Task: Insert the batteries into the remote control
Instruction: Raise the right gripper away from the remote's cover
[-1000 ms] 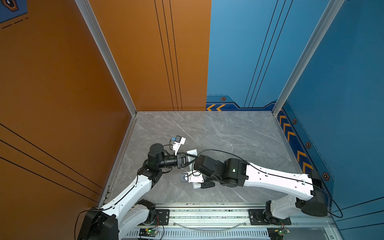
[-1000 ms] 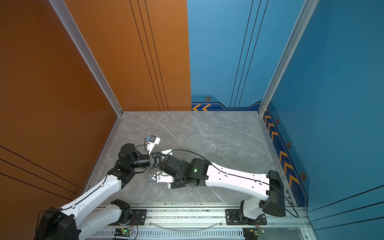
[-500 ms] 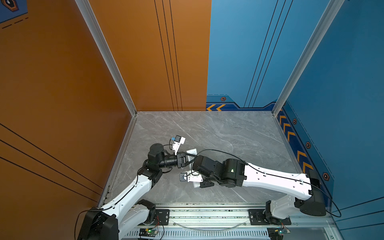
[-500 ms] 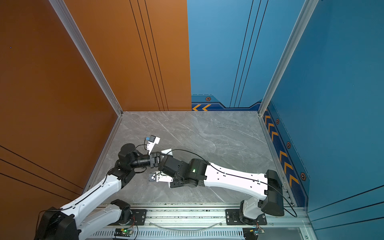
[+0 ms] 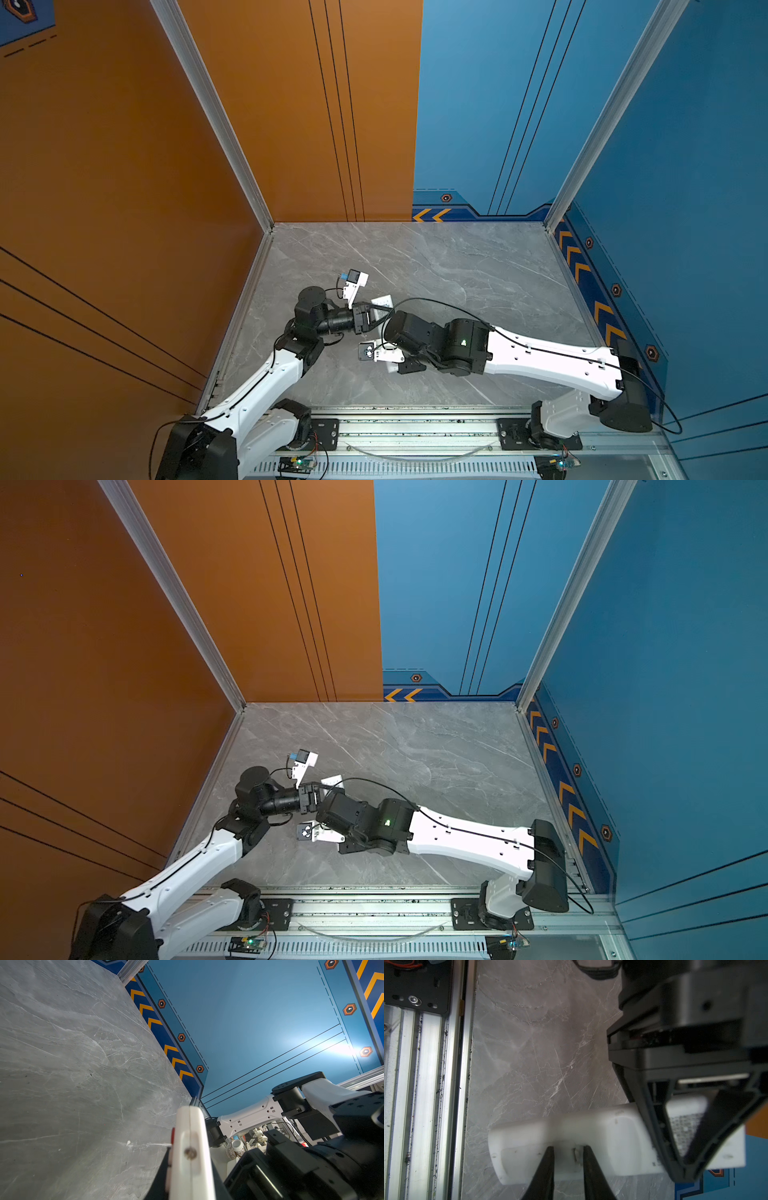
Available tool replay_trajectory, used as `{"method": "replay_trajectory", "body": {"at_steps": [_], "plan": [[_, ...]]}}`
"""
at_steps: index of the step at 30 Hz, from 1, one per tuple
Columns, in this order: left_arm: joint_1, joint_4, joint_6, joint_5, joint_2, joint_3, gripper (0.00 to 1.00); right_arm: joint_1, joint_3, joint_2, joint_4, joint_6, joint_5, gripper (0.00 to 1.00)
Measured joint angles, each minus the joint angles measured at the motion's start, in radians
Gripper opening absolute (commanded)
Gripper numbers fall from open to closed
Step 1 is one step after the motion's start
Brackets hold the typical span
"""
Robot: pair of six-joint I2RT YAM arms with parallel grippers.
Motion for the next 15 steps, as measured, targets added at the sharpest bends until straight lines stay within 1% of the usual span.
{"method": "replay_trajectory", "body": {"at_steps": [5,6,12,15], "plan": [[0.012,-0.008,-0.003,0.003,0.0,0.0,0.0,-0.001,-0.032,-0.035,0.015,0.015,0.006,0.27],[0.015,-0.013,-0.003,0.003,0.0,0.0,0.0,-0.004,-0.036,-0.044,0.016,0.019,0.008,0.29],[0.041,-0.037,-0.011,-0.011,0.0,0.0,0.0,-0.04,-0.068,-0.141,0.069,0.087,0.011,0.37],[0.049,-0.055,-0.014,-0.036,0.0,0.0,0.0,-0.085,-0.103,-0.21,0.107,0.144,-0.001,0.47]]}}
